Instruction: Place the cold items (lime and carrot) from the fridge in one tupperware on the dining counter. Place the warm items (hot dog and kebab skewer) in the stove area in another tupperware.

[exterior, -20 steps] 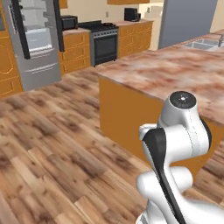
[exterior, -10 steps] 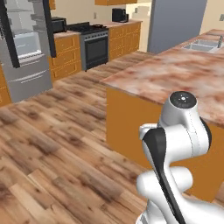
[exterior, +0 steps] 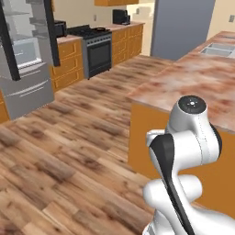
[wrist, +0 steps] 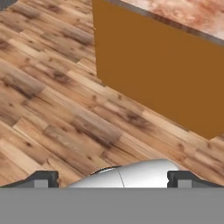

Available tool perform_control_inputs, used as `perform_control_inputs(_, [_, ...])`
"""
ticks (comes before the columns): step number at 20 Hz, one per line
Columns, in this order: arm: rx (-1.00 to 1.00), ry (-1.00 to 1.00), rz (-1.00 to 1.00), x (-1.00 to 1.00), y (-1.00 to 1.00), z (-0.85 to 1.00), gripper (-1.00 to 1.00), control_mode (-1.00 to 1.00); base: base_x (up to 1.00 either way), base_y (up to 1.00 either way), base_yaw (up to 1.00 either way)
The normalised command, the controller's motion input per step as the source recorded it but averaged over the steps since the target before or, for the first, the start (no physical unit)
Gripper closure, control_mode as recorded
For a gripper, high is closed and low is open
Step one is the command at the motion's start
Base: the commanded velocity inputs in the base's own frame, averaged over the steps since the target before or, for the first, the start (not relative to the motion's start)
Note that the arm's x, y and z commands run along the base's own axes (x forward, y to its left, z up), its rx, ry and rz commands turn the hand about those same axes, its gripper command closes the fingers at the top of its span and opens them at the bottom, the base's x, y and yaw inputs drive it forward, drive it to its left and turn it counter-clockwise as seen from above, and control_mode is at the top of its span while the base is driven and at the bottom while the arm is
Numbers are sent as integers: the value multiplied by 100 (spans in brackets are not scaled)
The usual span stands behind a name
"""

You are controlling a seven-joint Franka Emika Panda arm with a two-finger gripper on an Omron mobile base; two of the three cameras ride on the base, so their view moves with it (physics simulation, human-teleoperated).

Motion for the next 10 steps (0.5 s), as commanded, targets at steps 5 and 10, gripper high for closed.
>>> perform_control_inputs(5, [0, 0, 0, 0, 0, 0, -100, 100, 100, 92, -17])
perform_control_inputs(10, [0, 0, 0, 0, 0, 0, -100, 100, 100, 89, -18])
